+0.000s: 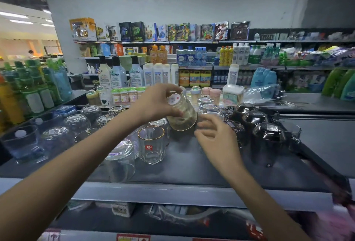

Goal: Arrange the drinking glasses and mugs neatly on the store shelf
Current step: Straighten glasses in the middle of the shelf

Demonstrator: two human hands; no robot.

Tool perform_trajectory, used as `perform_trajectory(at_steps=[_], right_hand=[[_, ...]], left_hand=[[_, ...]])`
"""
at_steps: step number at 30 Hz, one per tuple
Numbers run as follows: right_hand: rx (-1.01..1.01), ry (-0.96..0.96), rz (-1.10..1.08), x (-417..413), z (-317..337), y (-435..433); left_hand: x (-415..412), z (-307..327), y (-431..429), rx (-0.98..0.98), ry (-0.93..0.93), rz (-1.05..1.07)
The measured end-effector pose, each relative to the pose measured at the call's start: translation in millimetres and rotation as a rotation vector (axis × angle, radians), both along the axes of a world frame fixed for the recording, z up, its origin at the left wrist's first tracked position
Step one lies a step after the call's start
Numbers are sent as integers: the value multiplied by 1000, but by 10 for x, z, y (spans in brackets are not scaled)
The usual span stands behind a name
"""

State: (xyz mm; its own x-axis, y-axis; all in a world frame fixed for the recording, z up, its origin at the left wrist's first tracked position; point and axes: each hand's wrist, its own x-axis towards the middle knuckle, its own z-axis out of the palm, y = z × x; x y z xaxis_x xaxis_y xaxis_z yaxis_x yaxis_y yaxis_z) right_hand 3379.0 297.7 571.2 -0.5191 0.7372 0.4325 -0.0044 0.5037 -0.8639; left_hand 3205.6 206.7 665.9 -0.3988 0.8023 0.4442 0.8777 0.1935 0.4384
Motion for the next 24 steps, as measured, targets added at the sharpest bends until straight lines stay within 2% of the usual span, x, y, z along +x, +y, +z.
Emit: perform_trajectory(at_steps=[6,10,24], right_hand=[[-110,-118,99,-246,-469,-98],[-126,-158,62,-372,-623,-139],[-169,-183,-4,-593,-936,14]], left_hand=[[-66,-82,315,-199,147,-45],[-112,-173,484,-287,217,-59],[-232,-395,701,-435,264,-58]])
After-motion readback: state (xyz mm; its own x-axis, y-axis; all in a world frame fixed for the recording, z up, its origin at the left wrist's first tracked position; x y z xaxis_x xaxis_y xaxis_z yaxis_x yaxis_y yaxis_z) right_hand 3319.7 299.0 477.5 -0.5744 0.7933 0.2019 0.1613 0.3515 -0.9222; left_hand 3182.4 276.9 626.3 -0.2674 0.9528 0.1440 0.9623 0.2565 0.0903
